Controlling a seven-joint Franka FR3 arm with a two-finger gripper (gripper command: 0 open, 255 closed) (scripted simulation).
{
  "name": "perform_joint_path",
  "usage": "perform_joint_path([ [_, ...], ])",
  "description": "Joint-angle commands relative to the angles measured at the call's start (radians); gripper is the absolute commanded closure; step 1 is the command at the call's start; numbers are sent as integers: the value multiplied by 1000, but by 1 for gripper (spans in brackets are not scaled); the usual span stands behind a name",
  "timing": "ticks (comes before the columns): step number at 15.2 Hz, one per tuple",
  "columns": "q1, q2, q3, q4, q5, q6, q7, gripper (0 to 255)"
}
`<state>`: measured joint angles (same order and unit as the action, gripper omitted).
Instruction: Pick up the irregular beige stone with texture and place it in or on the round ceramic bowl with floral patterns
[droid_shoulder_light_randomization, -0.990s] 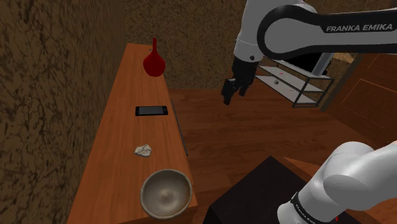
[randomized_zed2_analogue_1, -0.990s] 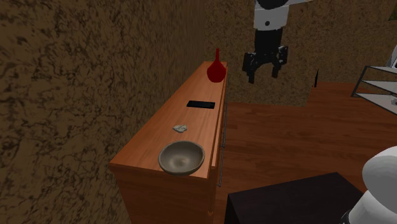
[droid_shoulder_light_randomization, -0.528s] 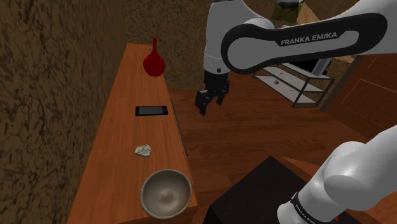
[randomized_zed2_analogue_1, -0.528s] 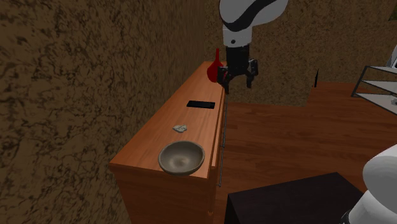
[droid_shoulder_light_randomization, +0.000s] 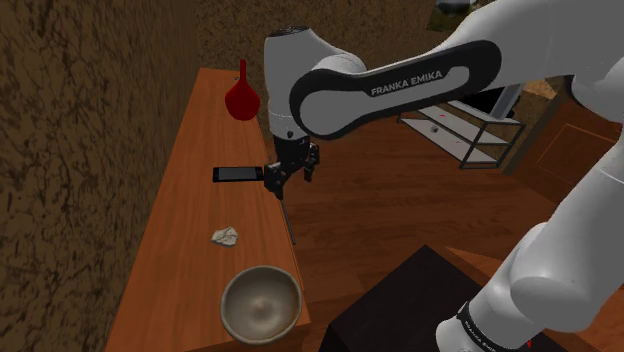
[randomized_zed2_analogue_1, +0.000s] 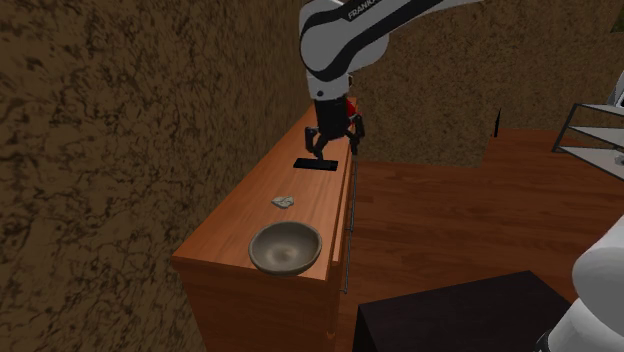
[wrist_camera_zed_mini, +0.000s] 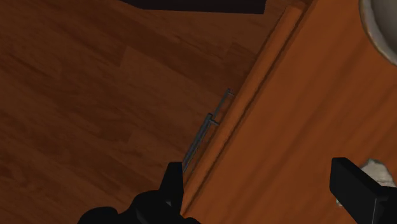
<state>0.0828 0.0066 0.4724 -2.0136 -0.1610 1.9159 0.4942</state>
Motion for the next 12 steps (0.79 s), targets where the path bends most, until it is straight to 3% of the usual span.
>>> perform_joint_path([
  [1, 19, 96, 18, 66, -42, -2, 50, 0],
  [12, 211, 582, 3, 514, -219, -109, 204, 0],
])
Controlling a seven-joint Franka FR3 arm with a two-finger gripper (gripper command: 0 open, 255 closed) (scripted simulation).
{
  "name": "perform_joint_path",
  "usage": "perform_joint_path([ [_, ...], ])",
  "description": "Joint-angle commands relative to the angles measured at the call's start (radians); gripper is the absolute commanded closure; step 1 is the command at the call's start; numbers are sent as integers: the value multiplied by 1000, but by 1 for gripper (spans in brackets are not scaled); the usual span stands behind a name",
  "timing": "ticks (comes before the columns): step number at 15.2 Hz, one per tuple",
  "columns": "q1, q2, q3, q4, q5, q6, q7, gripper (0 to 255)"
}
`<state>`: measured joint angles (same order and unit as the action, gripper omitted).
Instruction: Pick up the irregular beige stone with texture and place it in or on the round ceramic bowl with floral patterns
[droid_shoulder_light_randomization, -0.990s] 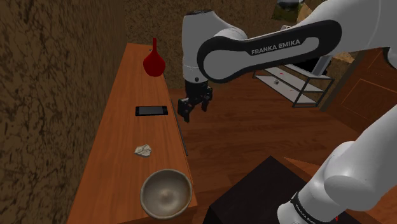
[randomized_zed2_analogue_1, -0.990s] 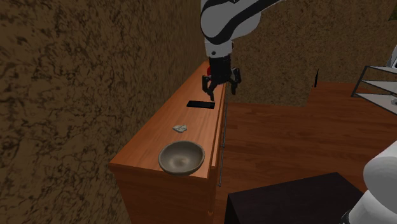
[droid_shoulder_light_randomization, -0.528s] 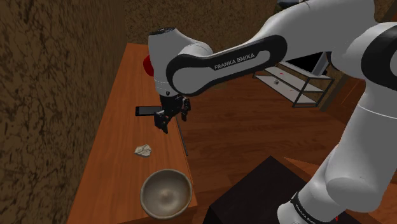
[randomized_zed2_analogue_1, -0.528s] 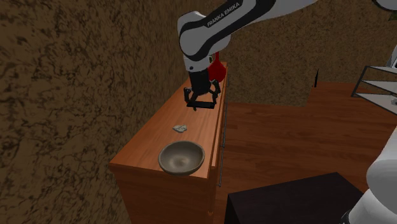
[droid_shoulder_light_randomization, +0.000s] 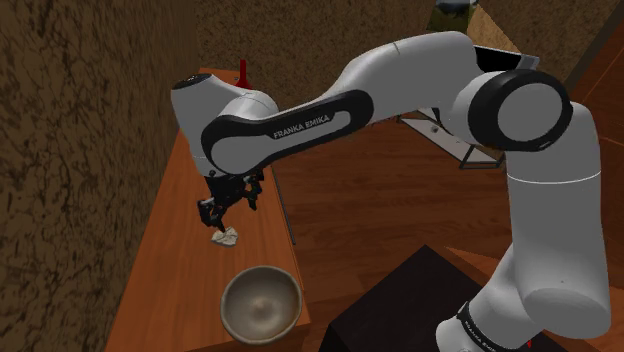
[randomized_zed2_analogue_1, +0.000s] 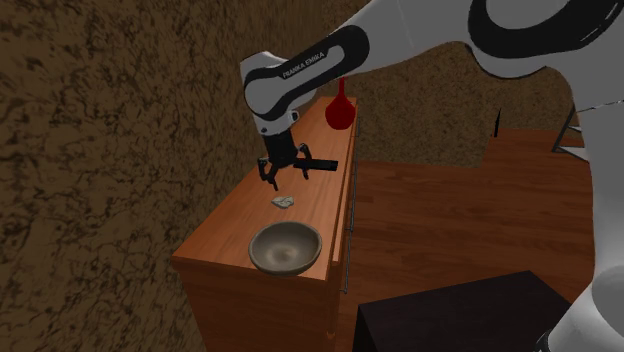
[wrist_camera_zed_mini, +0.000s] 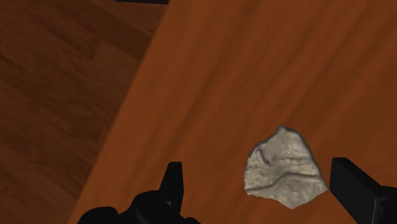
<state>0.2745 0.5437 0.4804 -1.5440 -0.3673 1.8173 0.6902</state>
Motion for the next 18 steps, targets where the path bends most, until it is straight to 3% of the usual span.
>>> perform_joint_path([
  [1, 42, 90, -11, 98, -23, -27, 13, 0],
  [3, 83, 174, -22, 200, -40, -59, 17, 0],
  [11, 67, 186, -32, 117, -54, 32, 31, 0],
  [18, 67, 186, -32, 117, -54, 32, 31, 0],
])
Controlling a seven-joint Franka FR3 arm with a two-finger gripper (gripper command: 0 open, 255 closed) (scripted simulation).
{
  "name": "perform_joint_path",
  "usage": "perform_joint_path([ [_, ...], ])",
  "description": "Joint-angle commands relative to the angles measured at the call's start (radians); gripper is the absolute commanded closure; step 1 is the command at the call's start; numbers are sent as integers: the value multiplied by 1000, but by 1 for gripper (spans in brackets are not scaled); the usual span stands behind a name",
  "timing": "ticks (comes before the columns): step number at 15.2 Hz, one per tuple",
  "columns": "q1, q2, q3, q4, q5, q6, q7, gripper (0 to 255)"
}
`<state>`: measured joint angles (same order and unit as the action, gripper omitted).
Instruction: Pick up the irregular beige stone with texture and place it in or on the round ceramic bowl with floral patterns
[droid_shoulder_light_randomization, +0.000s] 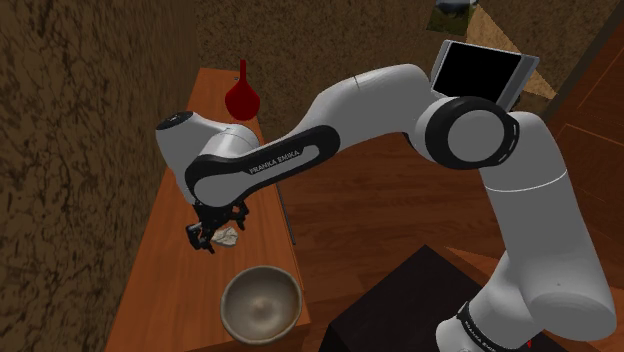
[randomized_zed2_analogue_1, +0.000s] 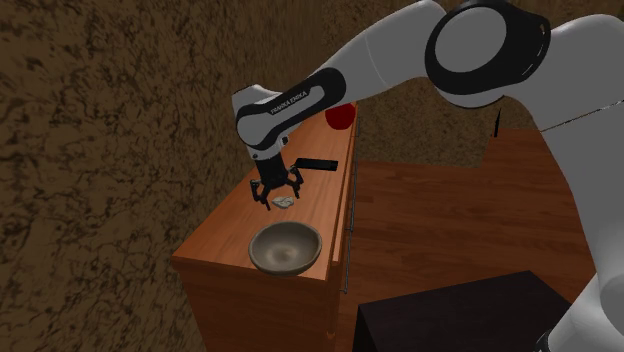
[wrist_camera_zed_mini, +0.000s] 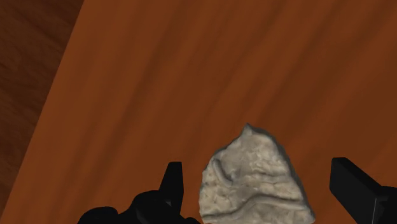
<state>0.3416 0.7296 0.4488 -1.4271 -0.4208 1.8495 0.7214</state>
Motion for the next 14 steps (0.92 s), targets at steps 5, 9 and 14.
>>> perform_joint_path([
  [5, -4, -1, -1, -7, 0, 6, -2, 255],
  [9, -6, -4, -1, -1, 1, -2, -7, 255],
  [14, -3, -24, 8, 15, 11, -37, -9, 255],
])
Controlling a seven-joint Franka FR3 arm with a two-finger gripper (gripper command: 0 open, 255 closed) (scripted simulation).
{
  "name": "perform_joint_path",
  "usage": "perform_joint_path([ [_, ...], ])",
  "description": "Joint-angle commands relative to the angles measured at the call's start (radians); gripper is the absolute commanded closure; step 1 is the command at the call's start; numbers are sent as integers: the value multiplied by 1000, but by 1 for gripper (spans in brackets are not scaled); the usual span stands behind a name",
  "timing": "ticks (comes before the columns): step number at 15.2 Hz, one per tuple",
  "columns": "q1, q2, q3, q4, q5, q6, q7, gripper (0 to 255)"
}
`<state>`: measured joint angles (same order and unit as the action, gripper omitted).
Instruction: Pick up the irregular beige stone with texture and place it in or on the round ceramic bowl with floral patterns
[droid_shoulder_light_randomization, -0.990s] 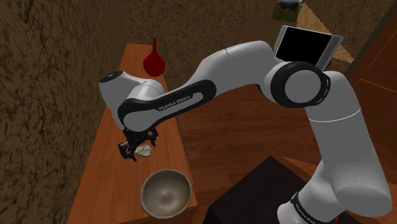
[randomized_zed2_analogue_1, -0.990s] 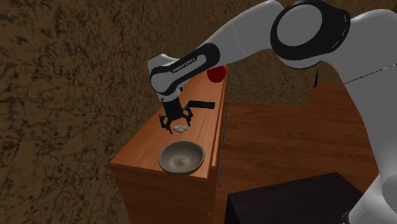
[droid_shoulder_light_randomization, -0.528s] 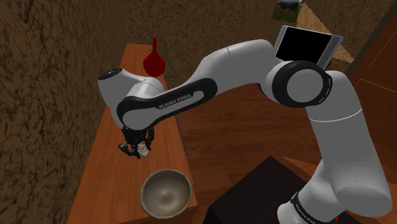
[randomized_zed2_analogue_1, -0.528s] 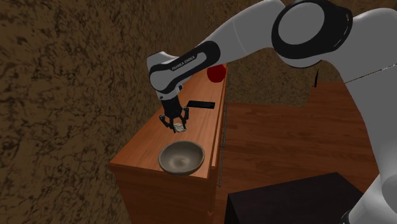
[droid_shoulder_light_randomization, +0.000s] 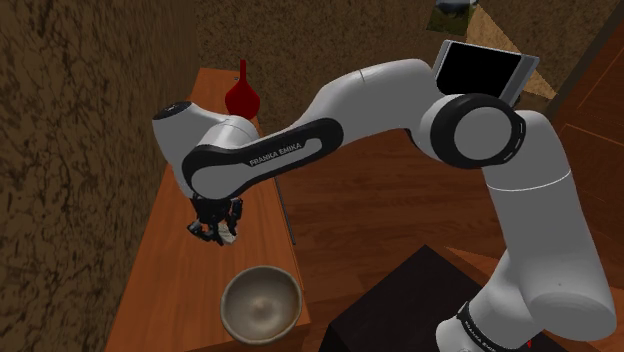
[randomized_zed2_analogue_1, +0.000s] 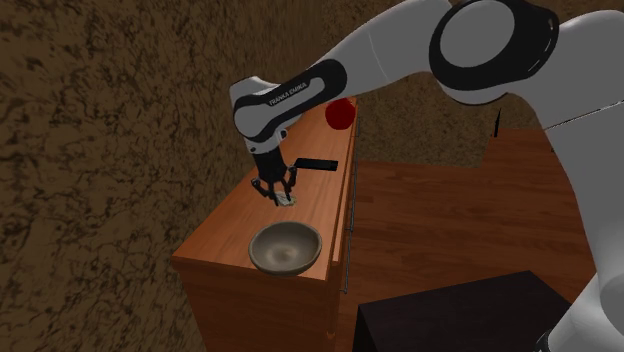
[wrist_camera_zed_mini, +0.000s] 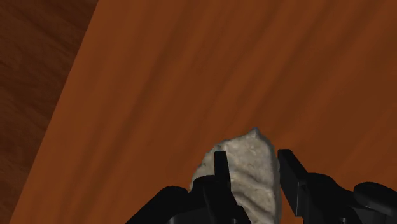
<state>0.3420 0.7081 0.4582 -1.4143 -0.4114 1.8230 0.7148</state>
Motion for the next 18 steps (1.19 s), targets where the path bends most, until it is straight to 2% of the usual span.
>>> perform_joint_path([
  [1, -3, -9, 0, 6, 4, -20, -5, 255],
  [18, 3, -79, 20, 126, 38, -200, -44, 255],
])
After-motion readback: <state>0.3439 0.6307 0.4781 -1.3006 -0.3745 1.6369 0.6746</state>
